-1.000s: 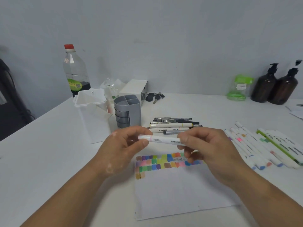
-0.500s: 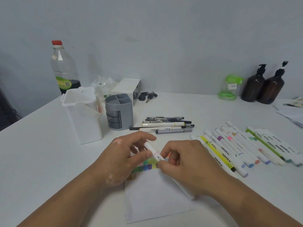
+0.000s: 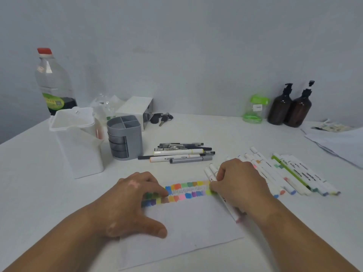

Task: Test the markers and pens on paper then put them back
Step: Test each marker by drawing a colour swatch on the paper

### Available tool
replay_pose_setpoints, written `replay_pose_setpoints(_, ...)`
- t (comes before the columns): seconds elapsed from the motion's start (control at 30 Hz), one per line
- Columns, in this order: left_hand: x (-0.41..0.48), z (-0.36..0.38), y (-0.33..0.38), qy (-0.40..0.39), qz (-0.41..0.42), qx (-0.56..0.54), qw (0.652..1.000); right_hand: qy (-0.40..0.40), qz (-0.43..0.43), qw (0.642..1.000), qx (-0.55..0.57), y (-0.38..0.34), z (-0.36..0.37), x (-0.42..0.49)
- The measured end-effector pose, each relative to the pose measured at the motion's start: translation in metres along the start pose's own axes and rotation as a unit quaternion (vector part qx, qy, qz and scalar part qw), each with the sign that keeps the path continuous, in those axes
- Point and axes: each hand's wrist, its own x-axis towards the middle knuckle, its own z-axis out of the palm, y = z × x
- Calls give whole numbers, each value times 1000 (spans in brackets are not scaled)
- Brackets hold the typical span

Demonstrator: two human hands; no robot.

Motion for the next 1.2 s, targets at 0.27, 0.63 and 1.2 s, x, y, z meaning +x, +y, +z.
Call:
replay_pose_setpoints(0.27, -5, -11, -9, 36, -25, -32, 999, 83, -31, 993, 77, 3, -2, 9)
replay_pose_setpoints(0.63, 1, -6, -25, 174, -53, -127, 975, 21, -270, 958, -92, -64, 3, 72)
replay_pose_setpoints(1.2, 7, -6, -26, 229, -50, -209, 949, -119, -107, 861, 482, -68, -4, 10)
